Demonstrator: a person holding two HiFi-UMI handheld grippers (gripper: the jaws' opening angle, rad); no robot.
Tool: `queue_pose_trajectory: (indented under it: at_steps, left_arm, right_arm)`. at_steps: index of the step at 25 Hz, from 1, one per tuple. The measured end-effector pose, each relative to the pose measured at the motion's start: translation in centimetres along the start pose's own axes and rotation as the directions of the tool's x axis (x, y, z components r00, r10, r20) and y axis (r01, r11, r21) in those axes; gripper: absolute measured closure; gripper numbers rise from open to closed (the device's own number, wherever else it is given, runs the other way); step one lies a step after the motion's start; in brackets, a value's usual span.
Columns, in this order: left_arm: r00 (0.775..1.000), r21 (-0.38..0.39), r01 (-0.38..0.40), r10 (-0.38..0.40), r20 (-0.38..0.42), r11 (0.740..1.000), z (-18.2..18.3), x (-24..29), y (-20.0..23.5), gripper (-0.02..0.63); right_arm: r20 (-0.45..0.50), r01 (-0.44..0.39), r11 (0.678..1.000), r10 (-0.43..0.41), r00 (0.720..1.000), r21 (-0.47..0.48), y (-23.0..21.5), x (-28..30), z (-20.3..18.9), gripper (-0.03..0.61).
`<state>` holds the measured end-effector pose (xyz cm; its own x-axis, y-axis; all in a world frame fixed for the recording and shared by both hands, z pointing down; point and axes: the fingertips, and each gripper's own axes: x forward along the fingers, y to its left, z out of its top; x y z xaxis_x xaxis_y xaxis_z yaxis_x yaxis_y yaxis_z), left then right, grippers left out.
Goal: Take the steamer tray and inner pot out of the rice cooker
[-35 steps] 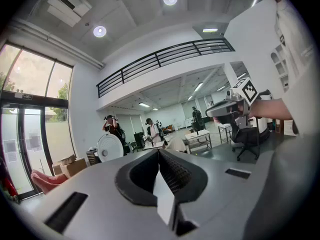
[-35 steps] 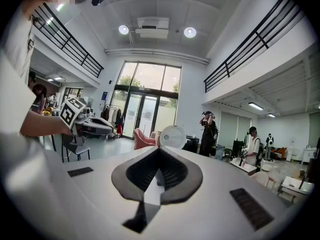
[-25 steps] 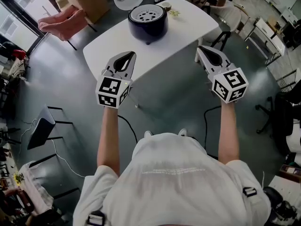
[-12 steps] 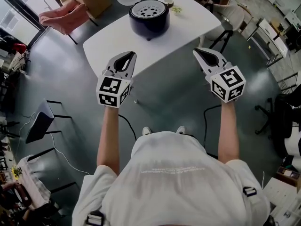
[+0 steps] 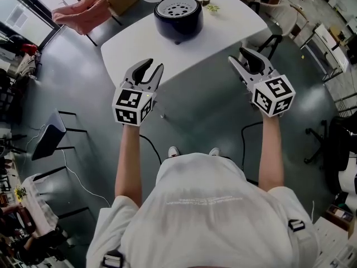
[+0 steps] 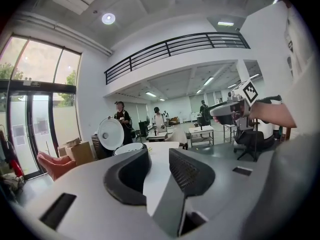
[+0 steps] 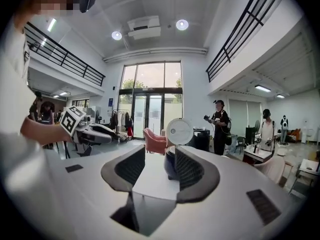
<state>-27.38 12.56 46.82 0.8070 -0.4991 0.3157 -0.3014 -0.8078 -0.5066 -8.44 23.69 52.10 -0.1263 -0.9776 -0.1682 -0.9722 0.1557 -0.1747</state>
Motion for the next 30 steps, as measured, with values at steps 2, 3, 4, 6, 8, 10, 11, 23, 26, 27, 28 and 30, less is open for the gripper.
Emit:
queue_pose_trajectory:
  at_steps: [2, 3, 4, 6, 8, 10, 11, 23, 26, 27, 28, 30]
  left_arm:
    - [1.000, -0.014, -0.025, 0.025, -0.008, 1.000, 0.0, 0.3, -0.1, 0.463]
    - [0.999, -0.020, -0.036, 0.036, -0.013, 0.999, 0.1, 0.5, -0.3, 0.456]
    - [0.999, -0.024, -0.045, 0.044, -0.019, 0.999, 0.1, 0.8, -0.5, 0.456]
    - [0.998, -0.027, -0.050, 0.049, -0.034, 0.998, 0.1, 1.4, -1.2, 0.456]
    - [0.998, -0.029, -0.050, 0.049, -0.044, 0.998, 0.1, 2.1, -2.1, 0.456]
    - [0.997, -0.031, -0.054, 0.052, -0.051, 0.998, 0.0, 2.8, -3.1, 0.456]
    - [0.997, -0.036, -0.057, 0.055, -0.053, 0.998, 0.1, 3.1, -3.5, 0.456]
    - [0.992, -0.067, -0.115, 0.111, -0.051, 0.991, 1.7, 6.2, -7.1, 0.456]
    - [0.992, -0.075, -0.120, 0.117, -0.050, 0.990, 1.4, 6.7, -6.7, 0.456]
    - [0.992, -0.082, -0.120, 0.116, -0.052, 0.989, 1.1, 6.8, -6.4, 0.456]
    - [0.992, -0.091, -0.119, 0.114, -0.057, 0.989, 0.6, 6.9, -6.1, 0.456]
    - [0.991, -0.109, -0.117, 0.109, -0.075, 0.987, -0.6, 7.3, -5.2, 0.456]
  right_arm:
    - [-0.003, -0.020, 1.000, 0.020, 1.000, -0.006, -0.5, -0.1, -0.3, 0.373]
    - [-0.004, -0.029, 1.000, 0.029, 1.000, -0.006, -0.9, -0.1, -0.4, 0.371]
    - [-0.004, -0.036, 0.999, 0.036, 0.999, -0.005, -1.3, -0.3, -0.5, 0.370]
    - [-0.003, -0.046, 0.999, 0.046, 0.999, 0.001, -2.2, -0.5, -0.7, 0.370]
    - [-0.004, -0.052, 0.999, 0.052, 0.999, 0.005, -3.2, -0.9, -0.9, 0.370]
    - [-0.005, -0.057, 0.998, 0.057, 0.998, 0.009, -4.2, -1.4, -1.1, 0.370]
    - [-0.004, -0.059, 0.998, 0.059, 0.998, 0.013, -4.7, -1.7, -1.2, 0.370]
    - [0.016, -0.090, 0.993, 0.089, 0.996, 0.073, -9.7, -3.3, -1.8, 0.377]
    - [0.020, -0.091, 0.993, 0.090, 0.996, 0.069, -10.2, -2.9, -1.7, 0.379]
    - [0.016, -0.090, 0.994, 0.089, 0.996, 0.068, -10.3, -2.6, -1.8, 0.380]
    - [0.010, -0.088, 0.994, 0.088, 0.996, 0.068, -10.3, -2.2, -1.9, 0.380]
    - [-0.009, -0.086, 0.994, 0.087, 0.996, 0.070, -10.4, -1.3, -2.3, 0.380]
